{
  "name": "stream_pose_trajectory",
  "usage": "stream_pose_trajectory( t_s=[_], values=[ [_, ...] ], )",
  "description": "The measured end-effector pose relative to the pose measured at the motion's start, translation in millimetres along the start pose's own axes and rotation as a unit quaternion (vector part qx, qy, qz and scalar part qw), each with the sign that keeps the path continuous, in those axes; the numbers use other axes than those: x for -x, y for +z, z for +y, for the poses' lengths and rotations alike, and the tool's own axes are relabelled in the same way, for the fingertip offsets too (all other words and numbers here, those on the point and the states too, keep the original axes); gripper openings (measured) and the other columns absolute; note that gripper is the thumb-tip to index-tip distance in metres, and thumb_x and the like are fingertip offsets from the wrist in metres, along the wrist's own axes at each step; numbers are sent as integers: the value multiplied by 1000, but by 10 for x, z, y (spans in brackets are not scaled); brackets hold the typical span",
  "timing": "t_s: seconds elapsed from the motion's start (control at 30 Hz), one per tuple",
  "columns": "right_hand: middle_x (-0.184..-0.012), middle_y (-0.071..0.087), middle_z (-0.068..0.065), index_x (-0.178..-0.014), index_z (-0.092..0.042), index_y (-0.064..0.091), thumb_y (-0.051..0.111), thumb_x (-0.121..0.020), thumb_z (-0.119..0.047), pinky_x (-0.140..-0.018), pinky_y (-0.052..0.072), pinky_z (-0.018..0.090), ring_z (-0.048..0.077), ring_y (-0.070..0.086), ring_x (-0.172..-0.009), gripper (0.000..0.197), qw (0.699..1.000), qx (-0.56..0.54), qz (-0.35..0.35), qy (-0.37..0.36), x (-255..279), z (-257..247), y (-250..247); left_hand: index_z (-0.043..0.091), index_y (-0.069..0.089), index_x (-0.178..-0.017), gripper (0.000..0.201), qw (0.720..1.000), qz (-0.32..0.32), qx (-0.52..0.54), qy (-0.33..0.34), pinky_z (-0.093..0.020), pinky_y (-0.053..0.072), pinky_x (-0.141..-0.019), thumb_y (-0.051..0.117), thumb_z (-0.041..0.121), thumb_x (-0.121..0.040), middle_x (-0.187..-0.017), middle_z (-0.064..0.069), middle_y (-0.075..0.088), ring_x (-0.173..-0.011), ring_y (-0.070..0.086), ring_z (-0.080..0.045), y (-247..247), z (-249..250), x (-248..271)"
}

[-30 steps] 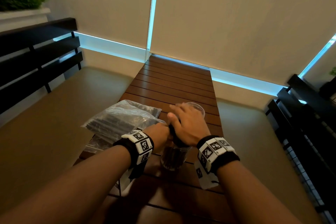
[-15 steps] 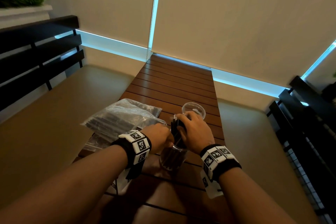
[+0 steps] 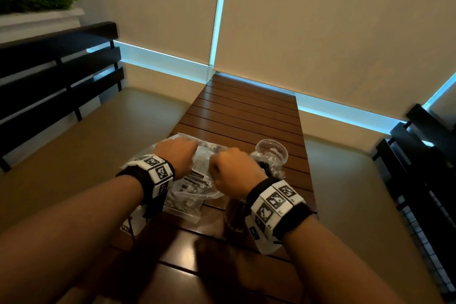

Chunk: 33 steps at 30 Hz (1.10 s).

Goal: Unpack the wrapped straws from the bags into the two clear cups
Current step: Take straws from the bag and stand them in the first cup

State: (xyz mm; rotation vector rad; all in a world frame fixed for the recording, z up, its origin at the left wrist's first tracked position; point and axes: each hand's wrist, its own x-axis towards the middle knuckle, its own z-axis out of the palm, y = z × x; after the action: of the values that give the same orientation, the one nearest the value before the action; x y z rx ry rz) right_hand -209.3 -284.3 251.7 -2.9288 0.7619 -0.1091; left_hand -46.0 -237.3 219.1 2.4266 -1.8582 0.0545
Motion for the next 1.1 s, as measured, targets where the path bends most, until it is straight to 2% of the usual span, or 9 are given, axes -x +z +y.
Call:
stream_pose_trajectory(
  t_s=[0.07,0.17,0.33,0.5,0.6,0.7,0.77,0.93,1.1],
  values=[
    [-90,70,8,-91,-10,72,56,-87,-7,-74,57,38,25,65,-81,17,995,-49,-89,25,-109,-34,150,23,49,-90,6,999,2,38,-10,-32,46,-66,54,21,-88,-97,0,61,-76,49,-20,-8,-69,20],
    [-100,71,13,-99,-4,72,52,-88,-3,-84,57,41,28,65,-91,23,983,-118,-112,84,-315,-10,439,22,51,-90,4,998,7,65,11,-34,48,-69,55,20,-89,-92,0,60,-78,54,-21,-94,-151,32],
    [-122,63,10,-124,-11,60,51,-96,-24,-98,48,37,28,58,-112,32,964,-178,-111,164,-662,-85,927,21,53,-91,5,995,3,78,59,-34,48,-71,58,20,-90,-91,3,57,-80,54,-20,-226,-249,94],
    [-115,56,0,-127,-19,46,52,-87,-48,-89,48,42,28,57,-107,49,949,-143,-151,237,-824,-167,1269,22,54,-87,9,990,13,101,100,-30,42,-66,59,15,-88,-88,6,54,-78,51,-17,-265,-313,170],
    [-117,51,5,-117,-20,49,52,-86,-43,-86,49,45,29,53,-108,38,951,-129,-148,240,-866,-241,1385,20,56,-88,7,987,16,103,125,-28,37,-64,58,13,-88,-90,6,55,-77,47,-14,-264,-334,234],
    [-87,49,5,-94,-20,48,51,-84,-31,-80,53,43,26,53,-87,15,955,-137,-153,215,-998,-290,1534,20,55,-86,7,984,23,111,139,-25,32,-63,57,13,-89,-88,8,52,-76,44,-12,-271,-361,281],
    [-80,46,2,-99,-17,53,53,-91,-24,-78,49,36,23,51,-83,11,953,-133,-180,202,-1030,-318,1550,19,55,-86,7,983,22,114,141,-25,32,-62,57,13,-89,-86,8,51,-74,44,-12,-279,-393,299],
    [-107,58,8,-105,-18,57,57,-90,-22,-82,54,43,28,59,-92,16,951,-83,-200,222,-1044,-300,1543,20,54,-87,7,986,14,109,125,-26,38,-65,57,15,-90,-84,10,47,-74,45,-12,-302,-455,306],
    [-105,52,7,-119,-11,56,54,-96,-15,-91,47,39,24,52,-103,24,962,-20,-199,184,-1003,-275,1398,23,51,-86,10,986,9,111,121,-22,30,-62,57,16,-90,-83,10,45,-73,42,-11,-260,-435,282]
  ],
)
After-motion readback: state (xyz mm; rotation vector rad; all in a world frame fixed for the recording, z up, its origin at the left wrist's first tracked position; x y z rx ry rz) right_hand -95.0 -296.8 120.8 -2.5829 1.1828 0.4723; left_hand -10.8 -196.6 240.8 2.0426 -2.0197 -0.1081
